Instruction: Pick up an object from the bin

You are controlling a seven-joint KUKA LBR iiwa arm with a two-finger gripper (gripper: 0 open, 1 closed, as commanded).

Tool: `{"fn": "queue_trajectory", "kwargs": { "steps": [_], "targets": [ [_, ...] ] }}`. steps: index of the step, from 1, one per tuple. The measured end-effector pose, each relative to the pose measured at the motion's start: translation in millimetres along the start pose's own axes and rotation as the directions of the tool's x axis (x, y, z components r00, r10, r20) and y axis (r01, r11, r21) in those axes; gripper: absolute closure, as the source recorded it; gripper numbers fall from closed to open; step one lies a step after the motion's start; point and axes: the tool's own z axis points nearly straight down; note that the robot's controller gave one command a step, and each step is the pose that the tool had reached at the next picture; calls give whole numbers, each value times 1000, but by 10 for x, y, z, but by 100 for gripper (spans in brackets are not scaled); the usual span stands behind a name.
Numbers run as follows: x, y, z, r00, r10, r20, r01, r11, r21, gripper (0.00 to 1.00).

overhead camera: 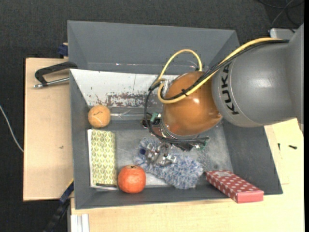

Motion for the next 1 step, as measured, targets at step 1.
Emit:
{"fn": "queue_trajectory", "kwargs": {
  "steps": [1],
  "targets": [
    [70,12,-1610,1000,30,6,-30,1000,8,100]
  ]
}}
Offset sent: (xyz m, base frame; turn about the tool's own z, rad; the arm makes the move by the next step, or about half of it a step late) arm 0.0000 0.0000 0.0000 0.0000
